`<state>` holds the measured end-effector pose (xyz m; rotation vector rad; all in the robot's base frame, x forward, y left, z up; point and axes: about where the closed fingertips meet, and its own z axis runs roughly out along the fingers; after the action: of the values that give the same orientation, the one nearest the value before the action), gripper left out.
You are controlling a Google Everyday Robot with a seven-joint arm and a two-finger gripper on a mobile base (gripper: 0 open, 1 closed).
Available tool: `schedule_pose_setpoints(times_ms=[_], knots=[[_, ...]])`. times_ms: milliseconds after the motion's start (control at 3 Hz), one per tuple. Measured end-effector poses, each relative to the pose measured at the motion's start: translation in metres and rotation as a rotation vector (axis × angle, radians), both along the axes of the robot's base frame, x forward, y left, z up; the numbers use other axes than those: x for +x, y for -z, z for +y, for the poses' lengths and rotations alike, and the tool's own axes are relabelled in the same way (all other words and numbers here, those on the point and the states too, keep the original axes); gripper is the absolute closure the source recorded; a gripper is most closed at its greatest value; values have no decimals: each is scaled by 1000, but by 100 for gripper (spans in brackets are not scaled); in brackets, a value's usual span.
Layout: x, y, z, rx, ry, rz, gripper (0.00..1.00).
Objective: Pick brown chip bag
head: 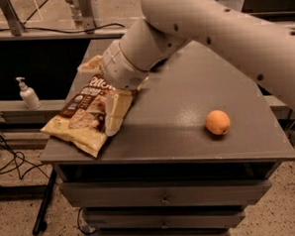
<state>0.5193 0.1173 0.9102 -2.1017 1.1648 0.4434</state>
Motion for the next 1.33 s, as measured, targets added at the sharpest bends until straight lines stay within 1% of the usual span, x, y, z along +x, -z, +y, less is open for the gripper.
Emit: schedule_pose_setpoints(times_ms=[333, 667, 1000, 1333], knots=[[10, 24, 12, -72, -61, -93, 0], [18, 47, 26, -155, -89, -173, 16], [24, 60, 36, -208, -110, -215, 37], [28, 60, 40, -234, -124, -246, 60]])
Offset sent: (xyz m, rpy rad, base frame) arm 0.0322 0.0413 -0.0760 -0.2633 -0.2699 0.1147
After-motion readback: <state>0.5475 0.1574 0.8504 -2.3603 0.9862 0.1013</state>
